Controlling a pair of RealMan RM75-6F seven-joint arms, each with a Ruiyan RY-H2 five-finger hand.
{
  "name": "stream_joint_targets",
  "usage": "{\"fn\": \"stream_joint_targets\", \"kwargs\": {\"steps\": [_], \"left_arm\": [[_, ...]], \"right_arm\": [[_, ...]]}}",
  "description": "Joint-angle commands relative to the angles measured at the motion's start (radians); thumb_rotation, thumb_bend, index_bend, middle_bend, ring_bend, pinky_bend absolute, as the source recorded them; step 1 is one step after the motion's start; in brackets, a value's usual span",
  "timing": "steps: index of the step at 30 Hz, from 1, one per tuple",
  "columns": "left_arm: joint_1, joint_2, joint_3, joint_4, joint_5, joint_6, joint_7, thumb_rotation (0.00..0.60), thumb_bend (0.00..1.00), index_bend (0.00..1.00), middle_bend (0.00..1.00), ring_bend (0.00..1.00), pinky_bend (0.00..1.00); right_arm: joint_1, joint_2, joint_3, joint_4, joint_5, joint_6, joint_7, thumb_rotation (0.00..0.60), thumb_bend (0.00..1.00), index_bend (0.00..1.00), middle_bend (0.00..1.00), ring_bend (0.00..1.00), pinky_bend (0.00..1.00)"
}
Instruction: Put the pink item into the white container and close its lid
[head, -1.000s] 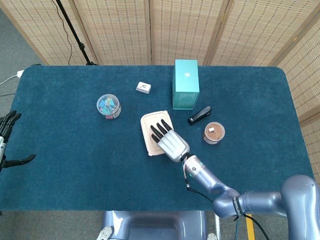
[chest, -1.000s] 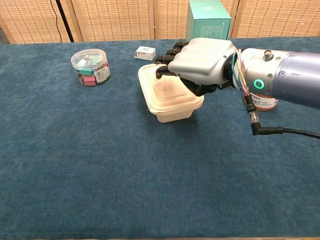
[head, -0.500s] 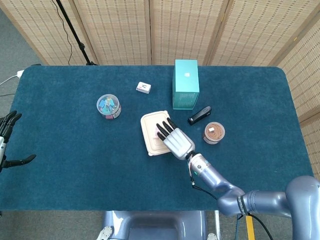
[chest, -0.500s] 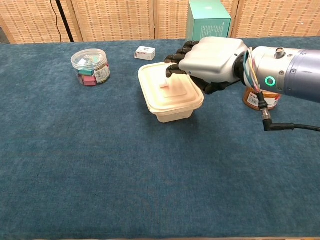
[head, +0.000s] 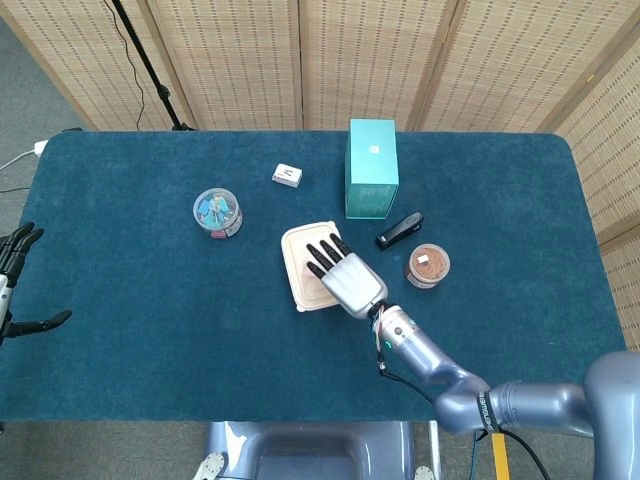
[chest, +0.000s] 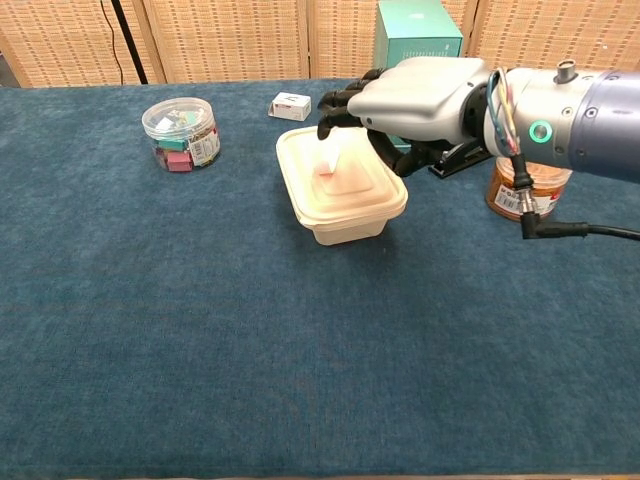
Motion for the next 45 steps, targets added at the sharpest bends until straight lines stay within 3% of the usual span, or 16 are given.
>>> {"fn": "stream_joint_targets", "kwargs": {"steps": [1, 3, 4, 5, 7, 9, 11, 18, 28, 35, 45], "left_arm": [[0.002, 0.0, 0.0, 0.002, 0.002, 0.002, -0.003, 0.6, 0.0, 0.0, 0.0, 0.0, 0.0], [0.003, 0.001, -0.001, 0.003, 0.002, 0.0, -0.006, 0.6, 0.0, 0.0, 0.0, 0.0, 0.0], [0.003, 0.002, -0.002, 0.005, 0.003, 0.0, -0.01, 0.6, 0.0, 0.0, 0.0, 0.0, 0.0], [0.003, 0.002, -0.002, 0.006, 0.004, -0.001, -0.012, 0.6, 0.0, 0.0, 0.0, 0.0, 0.0], [0.004, 0.003, -0.003, 0.008, 0.004, -0.002, -0.016, 0.6, 0.0, 0.0, 0.0, 0.0, 0.0], [0.004, 0.003, -0.004, 0.009, 0.004, -0.003, -0.02, 0.6, 0.0, 0.0, 0.0, 0.0, 0.0], [0.005, 0.004, -0.005, 0.01, 0.004, -0.003, -0.023, 0.6, 0.0, 0.0, 0.0, 0.0, 0.0], [0.008, 0.005, -0.005, 0.013, 0.01, -0.003, -0.03, 0.6, 0.0, 0.0, 0.0, 0.0, 0.0], [0.01, 0.007, -0.008, 0.02, 0.007, -0.007, -0.042, 0.6, 0.0, 0.0, 0.0, 0.0, 0.0], [0.012, 0.008, -0.008, 0.023, 0.011, -0.007, -0.045, 0.6, 0.0, 0.0, 0.0, 0.0, 0.0], [0.015, 0.01, -0.01, 0.029, 0.012, -0.008, -0.055, 0.6, 0.0, 0.0, 0.0, 0.0, 0.0]], "right_arm": [[0.01, 0.013, 0.021, -0.036, 0.063, -0.056, 0.056, 0.6, 1.0, 0.12, 0.0, 0.0, 0.0], [0.017, 0.02, 0.027, -0.042, 0.072, -0.076, 0.077, 0.6, 0.99, 0.11, 0.0, 0.0, 0.0], [0.021, 0.024, 0.032, -0.043, 0.073, -0.082, 0.09, 0.6, 0.9, 0.11, 0.0, 0.0, 0.0], [0.023, 0.025, 0.034, -0.042, 0.07, -0.083, 0.097, 0.6, 0.79, 0.1, 0.0, 0.0, 0.0], [0.026, 0.026, 0.039, -0.042, 0.062, -0.079, 0.111, 0.6, 0.32, 0.08, 0.0, 0.0, 0.0], [0.027, 0.026, 0.042, -0.043, 0.053, -0.075, 0.123, 0.6, 0.08, 0.07, 0.0, 0.0, 0.0], [0.029, 0.025, 0.045, -0.041, 0.045, -0.069, 0.129, 0.6, 0.0, 0.06, 0.0, 0.0, 0.0], [0.043, 0.01, 0.056, -0.023, 0.086, -0.072, 0.151, 0.6, 0.0, 0.08, 0.0, 0.0, 0.0], [0.066, -0.009, 0.07, 0.011, 0.135, -0.113, 0.228, 0.6, 0.0, 0.2, 0.0, 0.0, 0.0], [0.086, -0.027, 0.061, 0.04, 0.149, -0.111, 0.221, 0.6, 0.0, 0.21, 0.0, 0.0, 0.0], [0.116, -0.026, 0.052, 0.069, 0.249, -0.122, 0.203, 0.6, 0.0, 0.23, 0.0, 0.0, 0.0]]}}
